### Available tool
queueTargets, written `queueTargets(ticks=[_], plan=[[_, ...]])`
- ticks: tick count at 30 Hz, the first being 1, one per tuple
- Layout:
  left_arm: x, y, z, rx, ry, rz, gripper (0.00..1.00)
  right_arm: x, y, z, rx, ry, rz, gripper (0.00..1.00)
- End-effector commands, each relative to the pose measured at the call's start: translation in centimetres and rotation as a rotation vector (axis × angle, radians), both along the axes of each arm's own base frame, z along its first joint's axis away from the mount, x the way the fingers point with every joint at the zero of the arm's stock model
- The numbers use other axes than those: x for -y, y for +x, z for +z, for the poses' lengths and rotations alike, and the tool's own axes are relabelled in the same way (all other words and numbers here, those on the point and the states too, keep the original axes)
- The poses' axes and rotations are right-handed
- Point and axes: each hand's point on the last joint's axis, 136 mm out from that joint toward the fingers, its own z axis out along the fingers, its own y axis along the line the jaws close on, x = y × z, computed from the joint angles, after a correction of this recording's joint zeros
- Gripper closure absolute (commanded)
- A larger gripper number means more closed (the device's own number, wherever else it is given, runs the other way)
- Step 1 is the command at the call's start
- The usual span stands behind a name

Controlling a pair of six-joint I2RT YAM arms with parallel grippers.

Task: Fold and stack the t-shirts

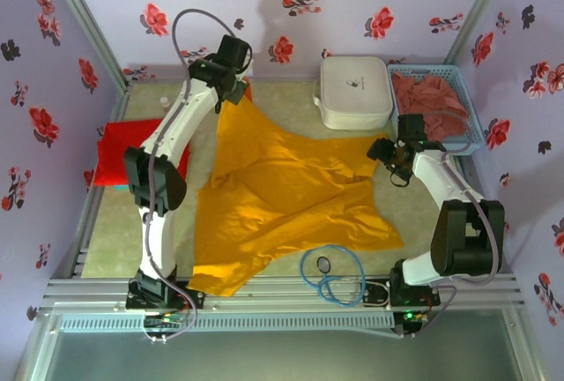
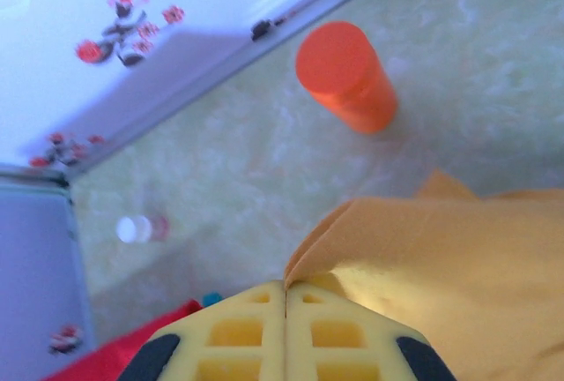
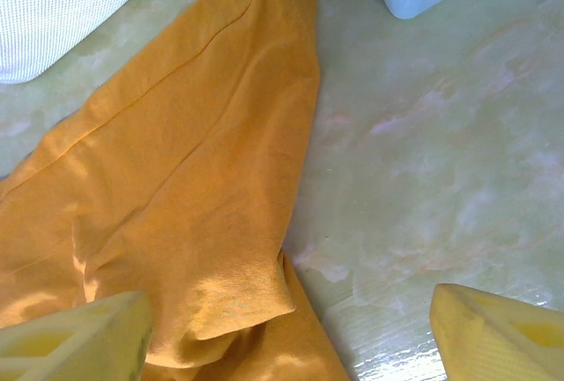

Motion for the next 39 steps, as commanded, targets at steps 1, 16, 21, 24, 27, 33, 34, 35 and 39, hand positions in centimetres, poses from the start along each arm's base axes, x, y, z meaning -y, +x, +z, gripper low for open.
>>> queueTargets(ticks=[1,16,21,24,27,33,34,35,39], plan=[[-0.6,3.3,2.2,0.111,0.162,-0.064,1.00,0.0,-0.1,1.0,0.012,0.013,-0.004,0.18],[-2.5,8.3,3.5,0.248,0.211,-0.008,1.00,0.0,-0.5,1.0,0.002,0.013,0.001,0.18],[-2.4,8.5,2.0,0.231,0.223,-0.012,0.99,-0.1,-0.5,0.8,-0.003,0.019,0.001,0.18],[-2.8,8.5,0.8,0.210,0.227,0.006,0.81,-0.1,-0.5,0.8,-0.002,0.019,0.000,0.18],[-3.6,8.4,0.6,0.205,0.208,0.051,0.39,0.0,-0.6,0.7,-0.007,0.013,0.001,0.18],[-4.7,6.0,2.6,0.192,0.140,0.130,0.19,0.2,0.7,0.0,-0.002,0.019,-0.029,0.18],[-4.7,5.3,3.0,0.188,0.121,0.145,0.18,0.1,1.2,0.0,0.001,0.024,-0.036,0.19],[-4.8,4.4,3.4,0.178,0.098,0.167,0.18,0.1,1.9,-0.2,0.006,0.032,-0.043,0.20],[-4.5,-0.2,2.4,0.078,0.001,0.213,0.17,0.0,5.0,-0.9,0.040,0.059,-0.077,0.27]])
